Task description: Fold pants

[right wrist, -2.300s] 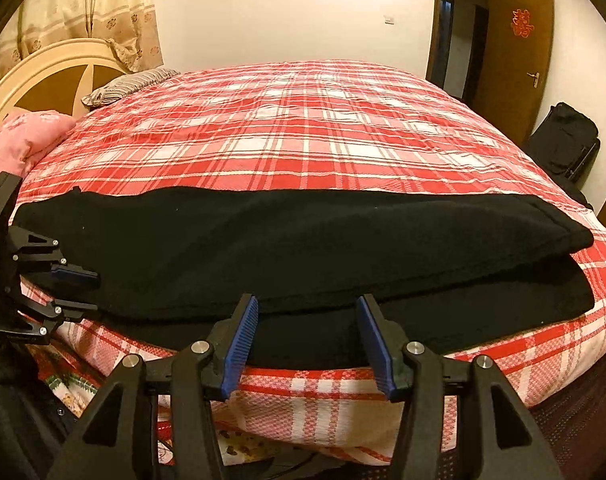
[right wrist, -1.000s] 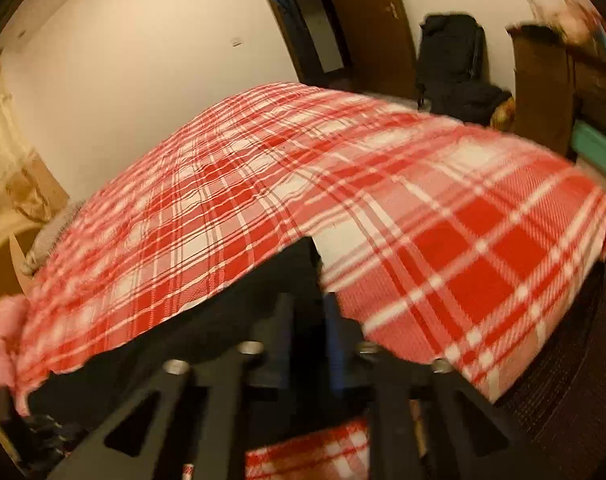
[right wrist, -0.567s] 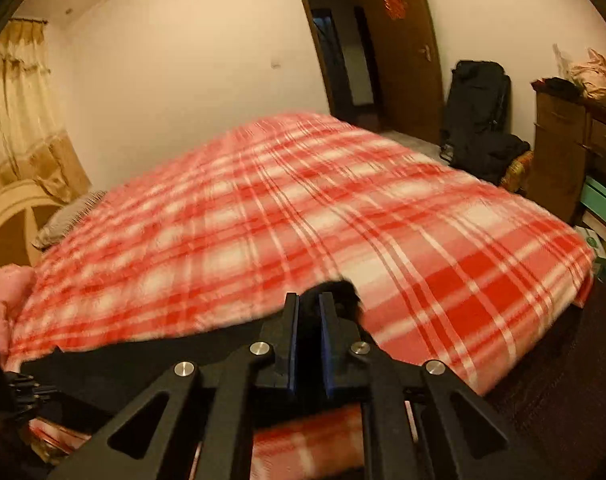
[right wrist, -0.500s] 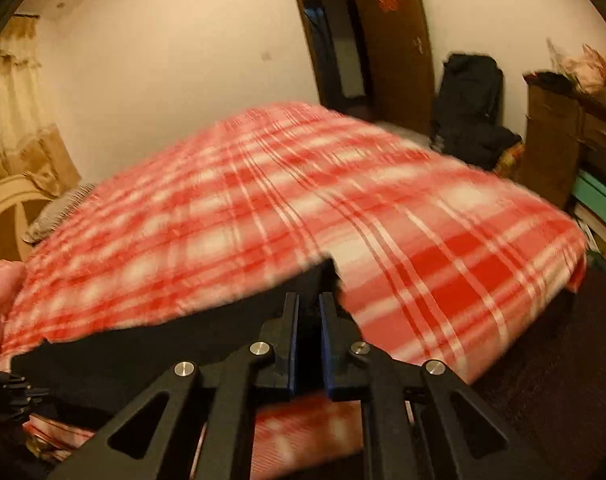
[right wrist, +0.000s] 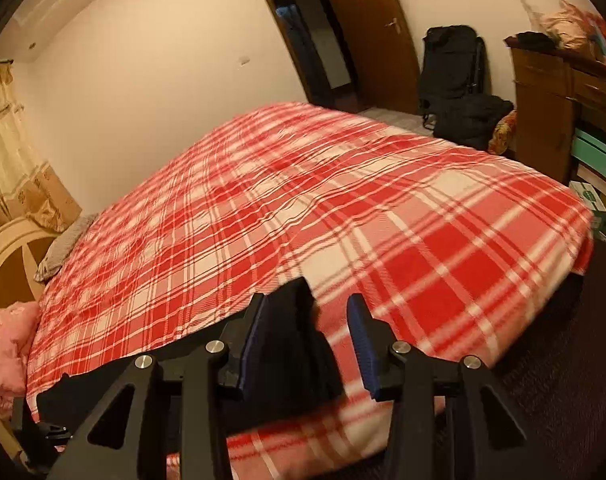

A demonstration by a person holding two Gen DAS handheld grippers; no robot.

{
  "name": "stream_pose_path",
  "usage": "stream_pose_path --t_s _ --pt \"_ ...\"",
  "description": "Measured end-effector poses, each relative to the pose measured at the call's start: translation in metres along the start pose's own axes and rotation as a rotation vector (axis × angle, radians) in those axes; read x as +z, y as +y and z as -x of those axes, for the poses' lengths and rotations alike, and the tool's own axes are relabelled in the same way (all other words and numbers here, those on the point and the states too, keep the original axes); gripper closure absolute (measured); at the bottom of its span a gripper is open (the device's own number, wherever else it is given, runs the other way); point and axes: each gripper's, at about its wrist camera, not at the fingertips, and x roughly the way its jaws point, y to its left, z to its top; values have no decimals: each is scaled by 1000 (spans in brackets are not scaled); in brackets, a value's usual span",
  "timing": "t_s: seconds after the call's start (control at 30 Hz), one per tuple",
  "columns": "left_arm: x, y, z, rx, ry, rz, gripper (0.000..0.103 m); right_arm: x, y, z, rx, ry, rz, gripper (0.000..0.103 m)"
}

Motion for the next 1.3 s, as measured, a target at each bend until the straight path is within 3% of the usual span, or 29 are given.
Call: stream_pose_path --t_s 0.1,0.27,0.4,0.47,0.6,0.7,0.77,0.83,1.1,1.3 --pt "4 -3 -3 20 6 -24 84 4 9 -12 -25 24 4 60" --pt "8 -13 -17 77 37 -113 81 -11 23 -20 19 40 6 60" --pt "12 -28 -19 133 45 -213 58 -24 35 -21 -7 40 79 60" --pt "16 -30 -20 145 42 -230 54 -26 35 -20 3 31 79 60" --pt "24 -26 -28 183 58 -219 55 -27 31 -19 21 24 67 60" --pt "25 -26 -37 200 85 -235 61 -27 29 -18 17 23 58 60" --pt "24 -29 -37 200 86 -256 69 -27 26 -19 12 19 47 60" --pt "25 -31 -36 218 83 -270 96 -27 25 -20 10 20 39 60" --pt "34 -28 4 173 -1 -222 98 -27 24 -19 13 10 30 60" --pt "15 -35 -28 146 106 -283 98 -26 21 -16 6 1 19 60"
